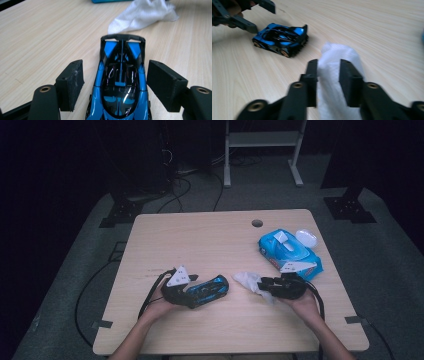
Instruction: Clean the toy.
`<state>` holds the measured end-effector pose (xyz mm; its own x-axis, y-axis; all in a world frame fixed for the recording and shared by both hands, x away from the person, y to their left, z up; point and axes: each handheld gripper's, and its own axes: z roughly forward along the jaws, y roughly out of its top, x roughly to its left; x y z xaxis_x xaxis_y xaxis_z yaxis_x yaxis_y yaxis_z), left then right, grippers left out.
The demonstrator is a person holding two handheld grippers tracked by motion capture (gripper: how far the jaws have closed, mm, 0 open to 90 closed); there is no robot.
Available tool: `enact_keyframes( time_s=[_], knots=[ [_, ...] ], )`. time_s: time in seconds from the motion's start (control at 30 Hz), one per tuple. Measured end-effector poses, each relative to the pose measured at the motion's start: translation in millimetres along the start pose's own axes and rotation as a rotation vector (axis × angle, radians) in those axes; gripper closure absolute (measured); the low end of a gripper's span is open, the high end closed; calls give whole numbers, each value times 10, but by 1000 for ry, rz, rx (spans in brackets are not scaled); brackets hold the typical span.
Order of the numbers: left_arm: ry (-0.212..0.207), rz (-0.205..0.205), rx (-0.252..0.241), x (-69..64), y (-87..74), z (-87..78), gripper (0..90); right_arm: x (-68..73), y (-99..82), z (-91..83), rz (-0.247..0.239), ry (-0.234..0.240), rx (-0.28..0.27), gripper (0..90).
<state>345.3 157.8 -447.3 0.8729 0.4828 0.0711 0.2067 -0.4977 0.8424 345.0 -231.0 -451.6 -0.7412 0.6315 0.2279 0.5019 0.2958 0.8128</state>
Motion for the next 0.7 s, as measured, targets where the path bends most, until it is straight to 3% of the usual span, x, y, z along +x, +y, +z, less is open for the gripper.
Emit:
enact_keyframes(
  time_s=[0.13,0.23,0.7],
  knots=[
    [10,-9,-15,22,0,-40,276,-70,-73,-103,11,-2,-7,517],
    [10,-13,-13,29,-29,-58,267,-69,-108,-170,-7,-1,-3,480],
    [20,-31,-27,62,-60,-97,247,-104,-218,-322,0,-2,-18,390]
  ],
)
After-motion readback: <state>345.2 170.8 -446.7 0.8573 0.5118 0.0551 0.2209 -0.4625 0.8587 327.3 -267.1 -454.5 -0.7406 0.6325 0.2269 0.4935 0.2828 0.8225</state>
